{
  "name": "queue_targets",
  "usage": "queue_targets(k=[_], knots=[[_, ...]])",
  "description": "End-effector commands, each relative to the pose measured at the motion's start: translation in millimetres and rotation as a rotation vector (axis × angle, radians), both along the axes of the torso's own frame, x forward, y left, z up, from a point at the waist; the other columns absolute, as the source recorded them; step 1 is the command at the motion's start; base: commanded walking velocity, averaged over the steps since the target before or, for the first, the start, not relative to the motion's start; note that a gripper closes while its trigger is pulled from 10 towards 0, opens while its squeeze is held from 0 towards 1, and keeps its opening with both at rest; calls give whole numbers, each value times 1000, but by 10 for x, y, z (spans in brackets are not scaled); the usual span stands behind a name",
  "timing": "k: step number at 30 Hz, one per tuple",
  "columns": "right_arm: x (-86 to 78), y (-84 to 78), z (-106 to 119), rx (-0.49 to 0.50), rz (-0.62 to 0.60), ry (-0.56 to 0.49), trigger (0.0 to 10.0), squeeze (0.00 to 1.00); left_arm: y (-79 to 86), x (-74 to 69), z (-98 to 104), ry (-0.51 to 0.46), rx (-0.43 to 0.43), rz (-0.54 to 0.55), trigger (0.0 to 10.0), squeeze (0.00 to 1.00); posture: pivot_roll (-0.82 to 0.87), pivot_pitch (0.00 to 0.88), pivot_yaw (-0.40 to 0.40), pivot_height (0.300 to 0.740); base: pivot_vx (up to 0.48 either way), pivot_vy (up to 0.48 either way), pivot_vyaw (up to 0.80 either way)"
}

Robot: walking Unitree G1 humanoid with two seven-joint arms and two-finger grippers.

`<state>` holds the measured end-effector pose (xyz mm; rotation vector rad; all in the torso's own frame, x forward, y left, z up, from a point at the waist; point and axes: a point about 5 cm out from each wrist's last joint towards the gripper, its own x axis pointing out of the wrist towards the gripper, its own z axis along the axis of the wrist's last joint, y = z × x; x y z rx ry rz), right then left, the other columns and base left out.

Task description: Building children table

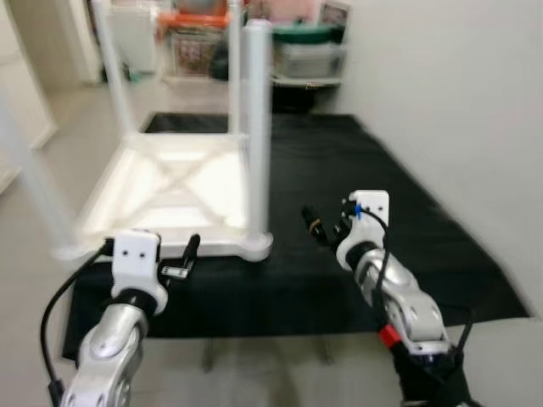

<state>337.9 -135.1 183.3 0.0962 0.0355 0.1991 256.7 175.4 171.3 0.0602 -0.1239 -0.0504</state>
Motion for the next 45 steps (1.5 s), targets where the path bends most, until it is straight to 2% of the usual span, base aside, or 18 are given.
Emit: queue_targets(k=[1, 3, 11, 14, 17, 21, 23, 25, 26, 27, 30, 39, 44, 45], knots=[[-9, -124, -73, 8, -60, 23, 10000, 0, -38, 3, -18, 11, -2, -14, 10000, 0, 95, 0, -58, 740, 0, 476, 0], [1, -175, -111, -13, -101, 34, 10000, 0, -56, 0, -16, 4, 27, -25, 10000, 0, 97, 0, -58, 740, 0, 0, 0], [-7, -289, -112, -29, -130, 34, 10000, 0, -80, -5, -27, 9, 17, -32, 10000, 0, 96, 0, -58, 740, 0, 0, 0], [-46, -367, -16, -58, -121, -29, 10000, 0, -82, -6, -38, 13, 18, -33, 10000, 0, 91, 0, -56, 740, 0, 0, 0], [-57, -398, 16, -75, -124, -44, 10000, 0, -82, -5, -41, 14, 18, -33, 10000, 0, 87, 0, -56, 740, 0, 0, 0], [-62, -545, 138, -126, -188, -92, 10000, 0, -92, 3, -52, 19, 19, -35, 10000, 0, 82, 0, -52, 740, 0, 0, 0], [-62, -545, 138, -126, -188, -92, 10000, 0, -92, 3, -52, 19, 19, -35, 10000, 0, 82, 0, -52, 740, 0, 0, 0], [-36, -611, 308, -133, -209, -147, 10000, 0, -101, 13, -60, 23, 18, -39, 10000, 0, 74, 0, -48, 740, 0, 0, 0], [-9, -603, 412, -124, -194, -176, 10000, 0, -109, 22, -60, 22, 17, -42, 10000, 0, 72, 0, -47, 740, 0, 0, 0], [-9, -603, 412, -124, -194, -176, 10000, 0, -109, 22, -60, 22, 17, -42, 10000, 0, 72, 0, -47, 740, 0, 0, 0], [54, -500, 691, -105, -114, -247, 10000, 0, -126, 41, -59, 21, 13, -49, 10000, 0, 72, 0, -51, 740, 0, 0, 0], [194, -339, 1017, -48, -24, -295, 10000, 0, -158, 43, -57, 20, 5, -55, 10000, 0, 80, 0, -59, 740, 0, 0, 0], [222, -325, 1102, -51, -14, -316, 10000, 0, -161, 37, -62, 21, 5, -56, 10000, 0, 81, 0, -63, 740, 0, 0, 0], [283, -325, 1191, -49, -28, -327, 10000, 0, -181, 41, -71, 24, 3, -61, 10000, 0, 77, 0, -61, 740, 0, 0, 0]])
